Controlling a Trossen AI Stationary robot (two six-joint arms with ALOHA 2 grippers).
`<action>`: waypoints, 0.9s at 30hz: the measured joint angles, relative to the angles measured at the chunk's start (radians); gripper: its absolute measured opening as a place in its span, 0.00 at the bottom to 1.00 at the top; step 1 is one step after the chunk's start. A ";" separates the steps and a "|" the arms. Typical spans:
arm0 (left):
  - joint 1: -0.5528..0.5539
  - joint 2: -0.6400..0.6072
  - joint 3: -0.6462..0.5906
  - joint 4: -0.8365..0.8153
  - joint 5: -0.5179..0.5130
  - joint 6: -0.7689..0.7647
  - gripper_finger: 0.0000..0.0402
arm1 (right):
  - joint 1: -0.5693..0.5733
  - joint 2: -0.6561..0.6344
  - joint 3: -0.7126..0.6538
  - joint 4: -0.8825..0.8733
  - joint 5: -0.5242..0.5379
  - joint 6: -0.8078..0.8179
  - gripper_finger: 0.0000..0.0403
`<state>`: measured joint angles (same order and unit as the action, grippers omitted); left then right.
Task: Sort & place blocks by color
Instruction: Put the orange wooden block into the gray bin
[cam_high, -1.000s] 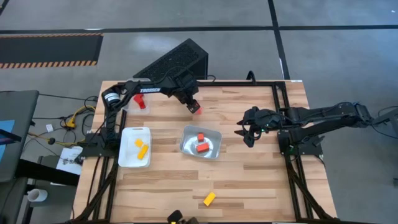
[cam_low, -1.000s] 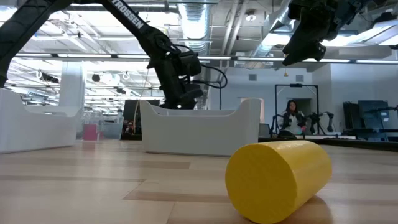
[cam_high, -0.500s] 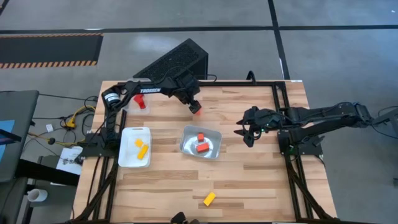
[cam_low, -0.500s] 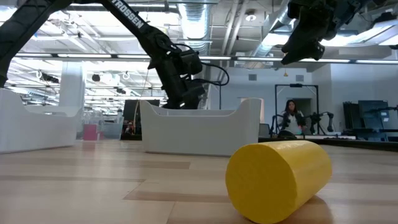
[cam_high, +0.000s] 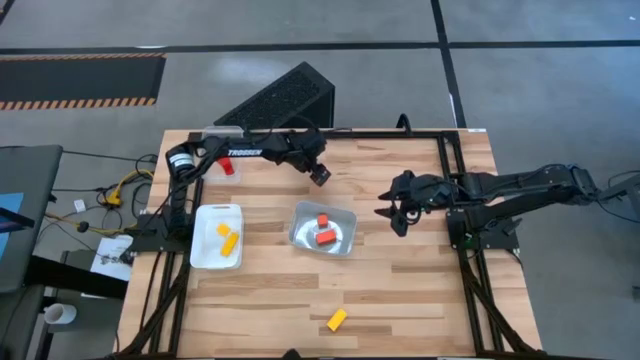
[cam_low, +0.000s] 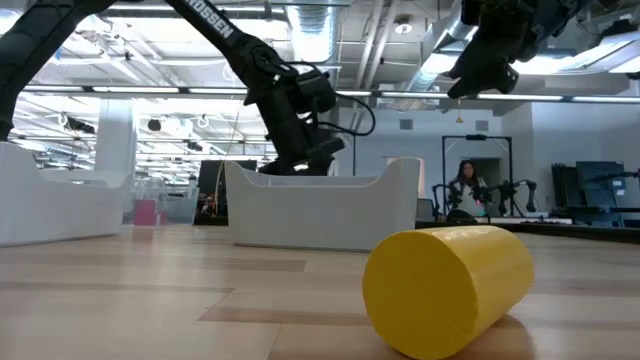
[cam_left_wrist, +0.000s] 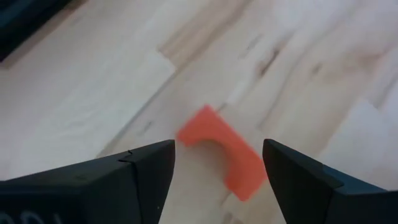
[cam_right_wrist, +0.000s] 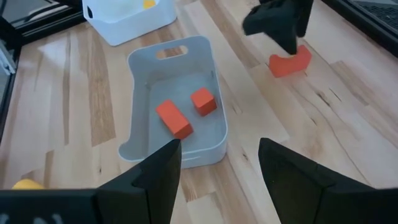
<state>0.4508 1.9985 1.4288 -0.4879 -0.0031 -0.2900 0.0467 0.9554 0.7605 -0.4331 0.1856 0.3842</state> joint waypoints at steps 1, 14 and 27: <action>0.002 0.007 0.000 0.006 0.007 -0.008 0.55 | 0.001 0.000 0.000 0.000 0.000 -0.001 0.59; -0.019 0.170 0.149 -0.112 0.065 -0.051 0.41 | 0.019 0.000 0.000 -0.005 0.004 -0.035 0.59; -0.067 0.154 0.330 -0.286 -0.043 0.161 0.14 | 0.073 0.000 0.000 -0.006 0.003 -0.044 0.59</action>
<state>0.3834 2.1528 1.7586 -0.7736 -0.0461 -0.1295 0.1192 0.9554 0.7605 -0.4387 0.1890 0.3397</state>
